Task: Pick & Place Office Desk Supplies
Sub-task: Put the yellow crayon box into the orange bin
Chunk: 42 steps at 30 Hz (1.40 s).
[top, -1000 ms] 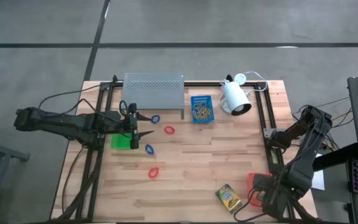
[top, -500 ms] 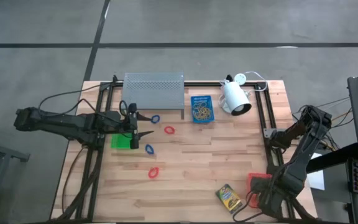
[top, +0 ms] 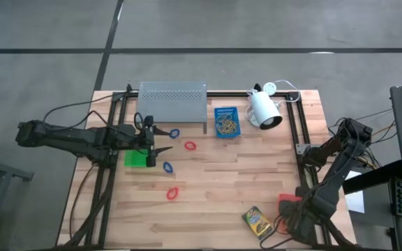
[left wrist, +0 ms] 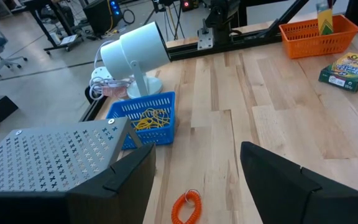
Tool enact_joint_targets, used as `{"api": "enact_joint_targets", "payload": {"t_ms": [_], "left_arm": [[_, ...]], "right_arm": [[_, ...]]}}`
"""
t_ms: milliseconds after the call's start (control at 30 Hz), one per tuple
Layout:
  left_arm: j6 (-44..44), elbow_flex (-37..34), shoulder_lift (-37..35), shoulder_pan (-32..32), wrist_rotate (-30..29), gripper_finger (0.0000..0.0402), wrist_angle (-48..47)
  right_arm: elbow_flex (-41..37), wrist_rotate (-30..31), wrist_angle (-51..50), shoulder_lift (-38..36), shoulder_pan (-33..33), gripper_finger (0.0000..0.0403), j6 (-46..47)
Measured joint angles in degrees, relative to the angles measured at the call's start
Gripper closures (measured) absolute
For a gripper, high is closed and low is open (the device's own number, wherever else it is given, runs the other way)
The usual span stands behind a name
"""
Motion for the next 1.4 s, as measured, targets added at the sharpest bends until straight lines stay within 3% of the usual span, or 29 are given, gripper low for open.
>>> {"api": "enact_joint_targets", "payload": {"t_ms": [700,967,1400], "left_arm": [[-0.01,0.00,0.00,0.00,0.00,0.0161,0.00],[0.00,0.00,-0.02,0.00,0.00,0.0162,-0.02],[0.00,0.00,-0.02,-0.02,0.00,0.0162,0.00]], "right_arm": [[-0.13,0.08,1.27,0.00,0.00,0.0394,7.76],[-0.15,3.26,1.35,0.00,0.03,0.0392,9.90],[0.07,5.18,2.55,0.00,0.66,0.0316,10.55]]}}
